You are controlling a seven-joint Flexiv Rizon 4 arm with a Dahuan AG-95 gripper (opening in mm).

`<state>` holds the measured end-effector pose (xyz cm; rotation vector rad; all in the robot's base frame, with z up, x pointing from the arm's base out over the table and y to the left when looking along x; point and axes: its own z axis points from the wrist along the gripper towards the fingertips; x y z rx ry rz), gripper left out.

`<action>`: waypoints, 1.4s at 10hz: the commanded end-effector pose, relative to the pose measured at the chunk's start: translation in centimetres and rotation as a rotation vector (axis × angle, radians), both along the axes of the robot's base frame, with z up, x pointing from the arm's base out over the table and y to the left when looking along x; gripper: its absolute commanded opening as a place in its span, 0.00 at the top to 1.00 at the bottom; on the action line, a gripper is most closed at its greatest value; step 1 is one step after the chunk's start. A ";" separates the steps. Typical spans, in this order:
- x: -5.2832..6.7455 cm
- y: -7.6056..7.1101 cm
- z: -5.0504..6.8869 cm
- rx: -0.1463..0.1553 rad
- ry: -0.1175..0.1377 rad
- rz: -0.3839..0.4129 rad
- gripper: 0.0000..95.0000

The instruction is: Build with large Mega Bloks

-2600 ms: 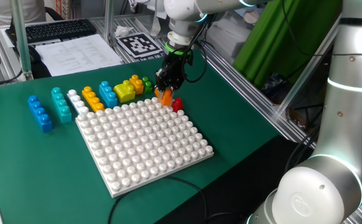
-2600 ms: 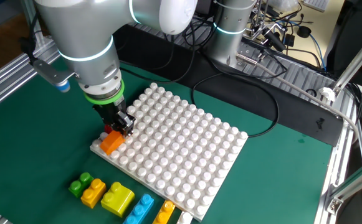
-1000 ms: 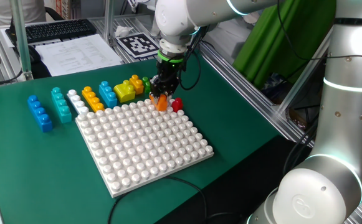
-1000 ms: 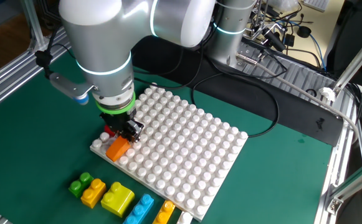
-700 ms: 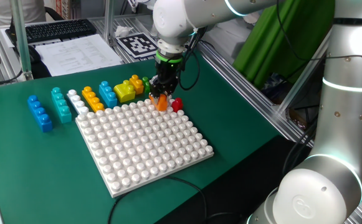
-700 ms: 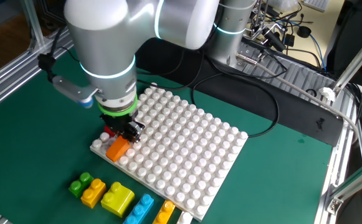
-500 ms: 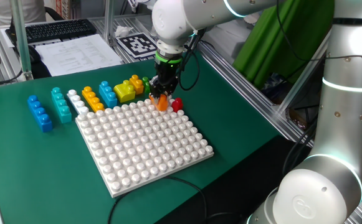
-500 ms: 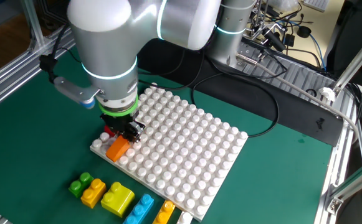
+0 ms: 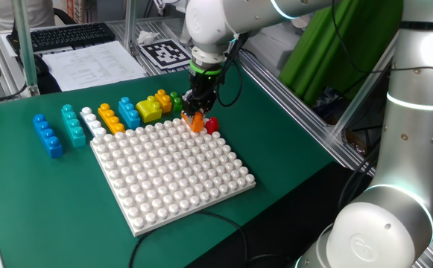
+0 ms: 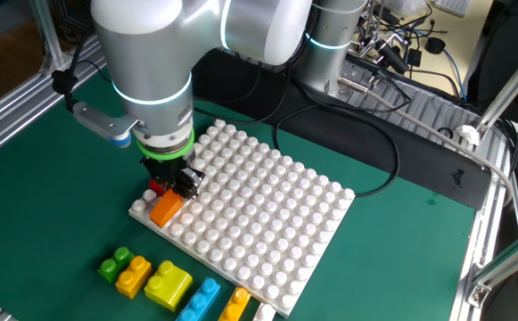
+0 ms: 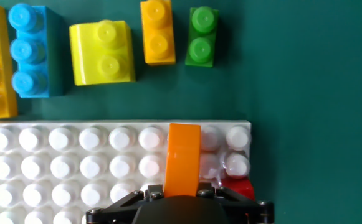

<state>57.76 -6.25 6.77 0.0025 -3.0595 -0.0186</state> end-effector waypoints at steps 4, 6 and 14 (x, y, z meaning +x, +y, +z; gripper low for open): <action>-0.9 0.1 -0.8 0.002 -0.015 -0.004 1.00; -1.1 0.3 -1.4 0.001 -0.026 -0.006 1.00; -0.6 0.1 -3.2 0.018 -0.022 -0.006 1.00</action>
